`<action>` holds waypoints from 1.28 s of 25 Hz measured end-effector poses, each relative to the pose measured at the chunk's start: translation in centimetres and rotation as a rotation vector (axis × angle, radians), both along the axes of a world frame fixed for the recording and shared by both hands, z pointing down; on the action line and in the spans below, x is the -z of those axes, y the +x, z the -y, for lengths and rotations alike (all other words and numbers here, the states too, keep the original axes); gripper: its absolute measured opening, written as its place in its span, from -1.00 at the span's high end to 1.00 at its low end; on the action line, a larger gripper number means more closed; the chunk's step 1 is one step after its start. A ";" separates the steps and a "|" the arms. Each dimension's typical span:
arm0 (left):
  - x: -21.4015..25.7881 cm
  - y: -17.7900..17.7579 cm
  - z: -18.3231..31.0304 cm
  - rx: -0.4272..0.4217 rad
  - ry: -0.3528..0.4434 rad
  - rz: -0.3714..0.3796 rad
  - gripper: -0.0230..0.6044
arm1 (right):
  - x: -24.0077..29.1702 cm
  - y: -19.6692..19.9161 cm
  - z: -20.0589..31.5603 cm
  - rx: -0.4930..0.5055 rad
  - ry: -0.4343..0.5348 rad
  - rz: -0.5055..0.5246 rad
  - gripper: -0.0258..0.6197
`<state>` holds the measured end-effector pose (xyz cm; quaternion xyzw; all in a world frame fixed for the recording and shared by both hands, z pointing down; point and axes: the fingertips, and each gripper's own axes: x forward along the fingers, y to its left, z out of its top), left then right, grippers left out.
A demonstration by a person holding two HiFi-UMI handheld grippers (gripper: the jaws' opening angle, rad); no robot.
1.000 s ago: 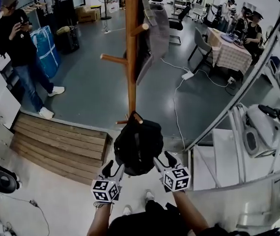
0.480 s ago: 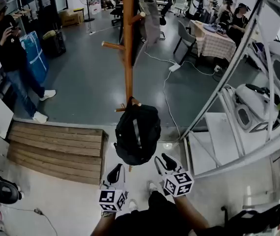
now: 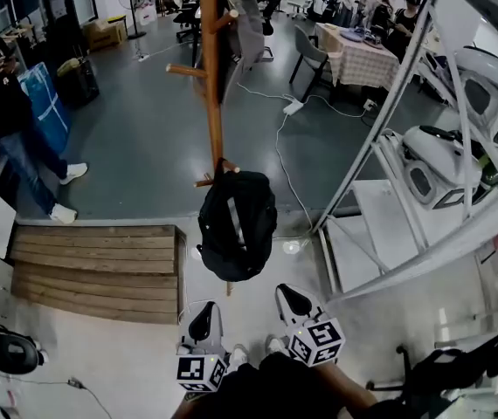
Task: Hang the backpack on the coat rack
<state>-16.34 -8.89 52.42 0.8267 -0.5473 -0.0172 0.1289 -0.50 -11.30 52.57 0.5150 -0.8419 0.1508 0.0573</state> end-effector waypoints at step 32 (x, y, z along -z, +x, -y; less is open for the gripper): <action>0.0 6.5 -0.5 0.026 0.025 0.099 0.85 | 0.3 3.4 -2.8 0.071 0.017 0.057 0.88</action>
